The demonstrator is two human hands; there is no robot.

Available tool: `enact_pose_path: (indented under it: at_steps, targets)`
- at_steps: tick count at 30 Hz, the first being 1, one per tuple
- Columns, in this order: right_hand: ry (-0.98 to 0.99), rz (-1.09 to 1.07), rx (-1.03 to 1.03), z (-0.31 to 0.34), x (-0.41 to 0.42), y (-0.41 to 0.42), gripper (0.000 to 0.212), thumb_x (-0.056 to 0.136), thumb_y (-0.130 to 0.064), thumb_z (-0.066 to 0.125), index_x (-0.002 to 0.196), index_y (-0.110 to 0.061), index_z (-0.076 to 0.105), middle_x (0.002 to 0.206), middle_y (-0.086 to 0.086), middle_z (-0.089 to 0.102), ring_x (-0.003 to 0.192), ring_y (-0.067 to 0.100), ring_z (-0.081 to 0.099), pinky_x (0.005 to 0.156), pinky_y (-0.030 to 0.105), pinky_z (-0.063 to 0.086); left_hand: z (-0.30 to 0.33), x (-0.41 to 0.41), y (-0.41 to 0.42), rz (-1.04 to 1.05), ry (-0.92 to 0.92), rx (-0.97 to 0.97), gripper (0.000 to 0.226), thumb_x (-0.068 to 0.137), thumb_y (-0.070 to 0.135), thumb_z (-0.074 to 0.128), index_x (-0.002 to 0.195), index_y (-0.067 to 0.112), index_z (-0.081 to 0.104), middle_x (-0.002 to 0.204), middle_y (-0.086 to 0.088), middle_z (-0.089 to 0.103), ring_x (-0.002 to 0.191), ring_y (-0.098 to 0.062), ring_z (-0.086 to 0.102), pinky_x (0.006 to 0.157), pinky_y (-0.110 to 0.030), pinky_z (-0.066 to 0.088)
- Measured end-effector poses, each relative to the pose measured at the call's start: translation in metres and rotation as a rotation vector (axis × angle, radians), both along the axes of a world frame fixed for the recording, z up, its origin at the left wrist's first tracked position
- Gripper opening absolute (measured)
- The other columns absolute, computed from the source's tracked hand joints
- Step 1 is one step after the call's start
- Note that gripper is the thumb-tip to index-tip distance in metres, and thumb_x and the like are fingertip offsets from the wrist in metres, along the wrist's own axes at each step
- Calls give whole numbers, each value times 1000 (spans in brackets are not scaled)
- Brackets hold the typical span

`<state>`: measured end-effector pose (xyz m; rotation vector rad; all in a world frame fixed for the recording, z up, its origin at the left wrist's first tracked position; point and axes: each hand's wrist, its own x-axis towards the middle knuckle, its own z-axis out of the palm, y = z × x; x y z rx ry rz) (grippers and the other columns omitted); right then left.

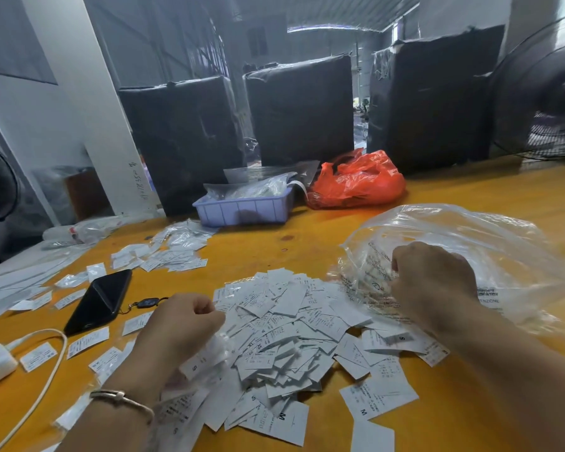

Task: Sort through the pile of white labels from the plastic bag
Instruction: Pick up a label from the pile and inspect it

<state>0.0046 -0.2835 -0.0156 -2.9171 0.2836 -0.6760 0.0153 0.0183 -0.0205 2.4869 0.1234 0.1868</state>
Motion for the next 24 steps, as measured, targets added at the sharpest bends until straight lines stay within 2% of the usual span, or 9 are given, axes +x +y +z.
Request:
enact_pose_path:
  at_steps: [4, 6, 10, 13, 16, 19, 21, 24]
  targets:
    - [116, -44, -66, -9, 7, -6, 27, 90, -22, 51, 116, -17, 54, 113, 5, 53, 103, 25, 52, 71, 31, 31, -1, -1, -1, 36, 26, 62, 20, 83, 19, 65, 64, 15, 68, 44, 8, 50, 46, -15, 43, 54, -25, 35]
    - [147, -57, -90, -11, 8, -8, 25, 90, -21, 51, 114, -16, 55, 111, 5, 52, 102, 26, 52, 71, 31, 31, 0, -1, -2, 37, 21, 72, 20, 83, 20, 64, 65, 16, 70, 45, 8, 52, 47, -15, 44, 54, -25, 36]
    - [140, -55, -100, -12, 9, -10, 16, 88, -12, 51, 99, -14, 62, 91, 4, 50, 81, 25, 46, 66, 30, 33, 0, -3, -7, 35, 20, 84, 19, 82, 17, 63, 66, 20, 71, 53, 5, 59, 53, -16, 50, 53, -26, 38]
    - [127, -54, -60, -13, 9, -11, 13, 84, -8, 56, 90, -15, 67, 83, 3, 53, 75, 24, 45, 63, 28, 36, -2, -5, -9, 24, -8, 101, 18, 82, 16, 63, 67, 23, 71, 62, 6, 65, 59, -15, 57, 54, -26, 42]
    - [108, -41, -32, -15, 11, -12, 14, 85, -10, 55, 92, -17, 65, 92, 2, 58, 88, 24, 51, 67, 29, 37, -2, -6, -12, 12, -54, 89, 16, 83, 19, 64, 70, 26, 70, 70, 8, 66, 66, -14, 59, 57, -26, 42]
    - [73, -43, -68, -17, 13, -14, 23, 88, -12, 49, 107, -19, 60, 110, 3, 52, 106, 24, 47, 75, 32, 39, -3, -7, -16, -27, -102, 33, 17, 82, 17, 64, 69, 27, 70, 69, 11, 65, 67, -11, 59, 58, -26, 43]
    - [96, -50, -84, -20, 14, -14, 28, 88, -11, 46, 112, -18, 57, 113, 3, 51, 108, 25, 45, 76, 33, 37, -4, -8, -21, -81, -127, 8, 19, 81, 15, 64, 68, 27, 71, 70, 11, 66, 70, -9, 61, 59, -26, 44]
    - [111, -39, -89, -22, 16, -16, 25, 87, -8, 44, 107, -15, 59, 106, 4, 53, 104, 26, 48, 75, 32, 35, -6, -11, -29, -176, -163, 10, 22, 81, 14, 64, 68, 30, 71, 76, 15, 65, 74, 0, 58, 62, -26, 44]
